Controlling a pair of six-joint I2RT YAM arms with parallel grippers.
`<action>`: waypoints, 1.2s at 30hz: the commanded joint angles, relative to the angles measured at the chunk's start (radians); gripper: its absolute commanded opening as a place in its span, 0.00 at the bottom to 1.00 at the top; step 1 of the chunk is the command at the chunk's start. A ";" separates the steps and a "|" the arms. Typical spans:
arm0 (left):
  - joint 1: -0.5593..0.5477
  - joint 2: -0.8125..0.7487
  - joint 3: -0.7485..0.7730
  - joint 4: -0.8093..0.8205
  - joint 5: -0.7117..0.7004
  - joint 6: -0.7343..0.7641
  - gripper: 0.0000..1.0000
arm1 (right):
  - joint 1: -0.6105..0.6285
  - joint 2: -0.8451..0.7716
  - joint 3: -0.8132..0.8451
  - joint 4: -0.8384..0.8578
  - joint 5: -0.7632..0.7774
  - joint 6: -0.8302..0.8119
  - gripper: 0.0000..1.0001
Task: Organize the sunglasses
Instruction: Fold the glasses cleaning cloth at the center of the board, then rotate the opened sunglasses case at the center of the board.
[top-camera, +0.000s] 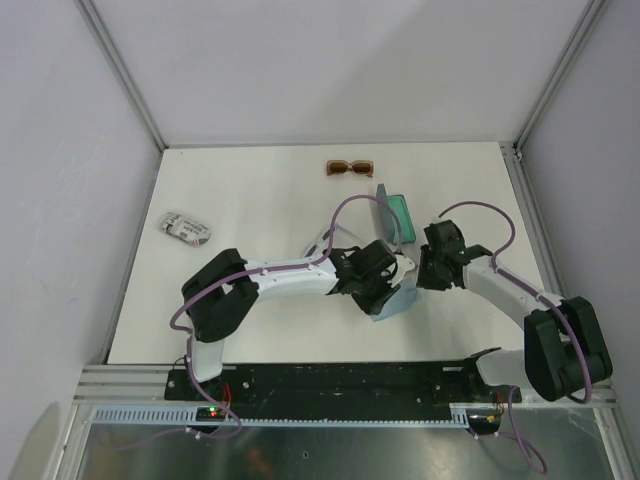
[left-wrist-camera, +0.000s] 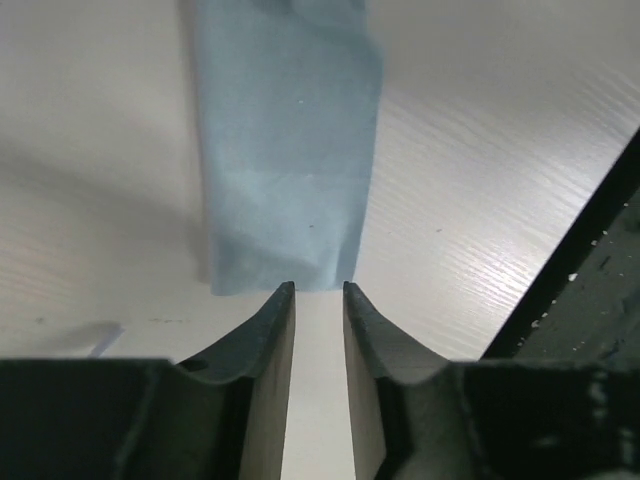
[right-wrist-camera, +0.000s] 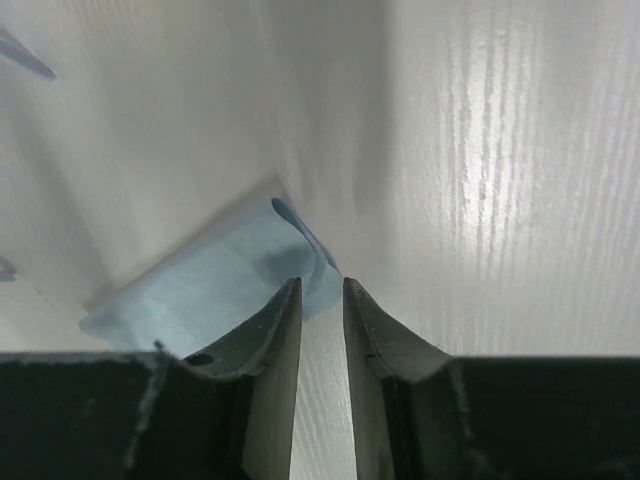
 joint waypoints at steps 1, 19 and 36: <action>-0.009 -0.007 -0.006 0.040 0.113 -0.028 0.33 | -0.019 -0.089 -0.013 -0.009 0.029 0.027 0.31; 0.115 -0.097 -0.063 0.082 -0.019 -0.118 0.39 | -0.009 0.040 0.016 0.126 -0.033 -0.032 0.37; 0.153 -0.072 -0.075 0.097 -0.008 -0.134 0.42 | 0.018 0.169 0.084 0.132 0.013 -0.057 0.34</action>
